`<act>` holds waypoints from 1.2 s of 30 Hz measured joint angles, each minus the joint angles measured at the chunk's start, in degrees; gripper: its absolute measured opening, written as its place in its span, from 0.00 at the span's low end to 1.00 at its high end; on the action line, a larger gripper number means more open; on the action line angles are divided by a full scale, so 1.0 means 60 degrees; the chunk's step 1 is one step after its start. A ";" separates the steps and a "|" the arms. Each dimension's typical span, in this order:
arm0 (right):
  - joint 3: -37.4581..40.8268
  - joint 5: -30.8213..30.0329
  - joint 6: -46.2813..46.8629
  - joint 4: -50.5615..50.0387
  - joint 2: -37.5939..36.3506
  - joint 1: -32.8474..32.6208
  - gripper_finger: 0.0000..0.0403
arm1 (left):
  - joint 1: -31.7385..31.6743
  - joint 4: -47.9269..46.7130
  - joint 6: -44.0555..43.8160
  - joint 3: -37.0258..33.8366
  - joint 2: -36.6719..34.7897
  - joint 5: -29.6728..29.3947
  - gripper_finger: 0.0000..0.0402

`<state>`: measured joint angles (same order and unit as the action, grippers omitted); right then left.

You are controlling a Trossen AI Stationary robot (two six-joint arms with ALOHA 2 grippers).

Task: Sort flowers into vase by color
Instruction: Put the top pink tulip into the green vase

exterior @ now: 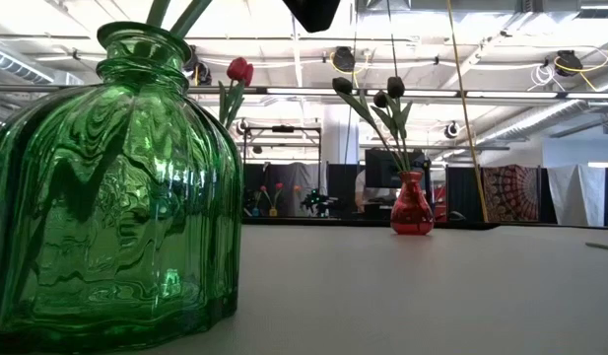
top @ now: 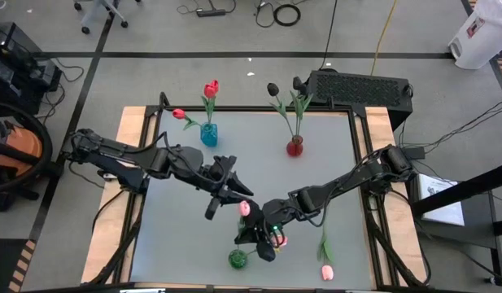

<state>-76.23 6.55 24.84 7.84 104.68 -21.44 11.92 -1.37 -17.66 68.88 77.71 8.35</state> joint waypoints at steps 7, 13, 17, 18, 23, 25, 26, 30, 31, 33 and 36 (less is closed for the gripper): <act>0.0000 0.0197 0.0358 0.0087 0.0000 -0.0002 0.12 | 0.0012 0.0007 -0.0006 0.0000 0.0000 0.0288 0.25; 0.0004 0.0197 0.0772 0.0083 0.0000 -0.0002 0.23 | 0.0018 0.0009 -0.0002 0.0000 0.0000 0.0372 0.25; 0.0004 0.0214 0.1037 0.0083 0.0000 -0.0002 0.32 | 0.0015 0.0008 -0.0002 0.0000 0.0000 0.0710 0.25; 0.0004 0.0214 0.1038 0.0085 0.0000 -0.0002 0.34 | 0.0015 0.0008 0.0001 0.0000 0.0000 0.0838 0.25; 0.0004 0.0303 0.1237 0.0087 0.0000 -0.0002 0.42 | 0.0069 0.0012 0.0001 0.0000 0.0000 0.1113 0.25; 0.0001 0.0682 0.1260 0.0087 0.0000 0.0000 0.44 | 0.0117 0.0054 -0.0002 -0.0004 0.0000 0.1113 0.25; 0.0002 0.0878 0.1307 0.0090 0.0000 0.0012 0.44 | 0.0159 0.0121 -0.0002 -0.0006 0.0000 0.1113 0.25; 0.0004 0.1045 0.1778 0.0090 0.0000 0.0031 0.45 | 0.0299 0.0477 -0.0011 -0.0007 -0.0004 0.1112 0.25; 0.0004 0.1178 0.1839 0.0094 0.0000 0.0051 0.45 | 0.0330 0.0580 -0.0030 -0.0007 -0.0004 0.1108 0.25; 0.0004 0.1495 0.2102 0.0087 0.0000 0.0081 0.45 | 0.0372 0.0788 -0.0194 -0.0007 -0.0004 0.1109 0.25; 0.0001 0.2023 0.2395 0.0087 0.0000 0.0151 0.45 | 0.0421 0.1033 -0.0254 -0.0007 -0.0007 0.1103 0.25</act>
<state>-76.22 18.69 39.21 8.36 104.68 -20.53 14.45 4.82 -19.18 68.84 77.67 14.97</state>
